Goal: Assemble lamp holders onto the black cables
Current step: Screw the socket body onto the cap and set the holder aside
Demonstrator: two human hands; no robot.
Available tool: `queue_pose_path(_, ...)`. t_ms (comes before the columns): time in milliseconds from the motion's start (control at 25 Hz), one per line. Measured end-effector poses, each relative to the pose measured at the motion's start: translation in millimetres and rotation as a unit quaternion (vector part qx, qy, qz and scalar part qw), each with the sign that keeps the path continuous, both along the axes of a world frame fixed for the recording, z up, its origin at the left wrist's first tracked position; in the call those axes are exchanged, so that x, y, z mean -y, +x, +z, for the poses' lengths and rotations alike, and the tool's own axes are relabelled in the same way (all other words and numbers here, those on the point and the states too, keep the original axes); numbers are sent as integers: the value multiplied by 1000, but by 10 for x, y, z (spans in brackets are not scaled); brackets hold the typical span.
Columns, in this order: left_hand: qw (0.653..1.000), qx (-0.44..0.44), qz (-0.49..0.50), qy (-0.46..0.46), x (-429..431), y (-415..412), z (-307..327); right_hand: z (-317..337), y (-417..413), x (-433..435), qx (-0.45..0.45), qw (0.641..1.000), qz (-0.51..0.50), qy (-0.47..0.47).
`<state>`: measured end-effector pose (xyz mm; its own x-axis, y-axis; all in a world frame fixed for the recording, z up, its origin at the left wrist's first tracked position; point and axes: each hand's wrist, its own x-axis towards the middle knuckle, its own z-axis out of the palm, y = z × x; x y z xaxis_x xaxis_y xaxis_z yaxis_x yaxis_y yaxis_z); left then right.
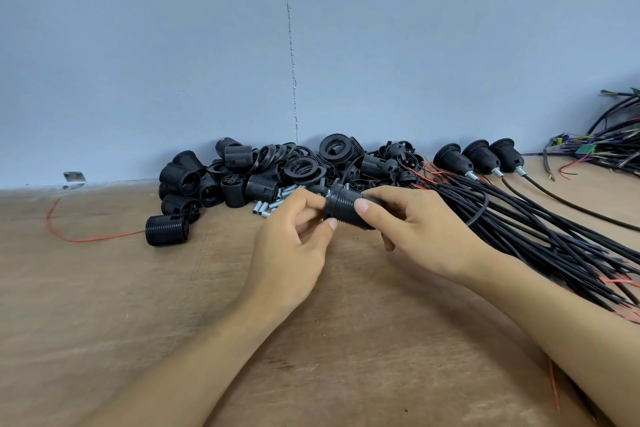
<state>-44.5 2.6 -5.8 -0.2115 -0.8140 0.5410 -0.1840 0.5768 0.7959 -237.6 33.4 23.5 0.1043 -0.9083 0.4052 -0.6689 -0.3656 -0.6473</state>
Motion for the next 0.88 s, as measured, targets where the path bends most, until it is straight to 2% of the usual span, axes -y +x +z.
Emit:
queue_pose_path(240, 1000, -13, 3, 25, -6, -9, 18, -18, -8, 7, -30, 999, -9, -26)
queue_pose_path(400, 990, -94, -40, 102, 17, -17, 59, -53, -5, 12, -44, 998, -13, -39)
queue_pose_path(560, 974, -139, -68, 166, 45, 9, 78, -73, -2, 14, -48, 998, 3, -47)
queue_pose_path(720, 969, -120, -77, 204, 60, 34, 84, -99, -22, 26, -35, 999, -4, -36)
queue_pose_path(880, 971, -99, -88, 199, 52, 29, 70, -92, -51, 47, -12, 1000, -14, -18)
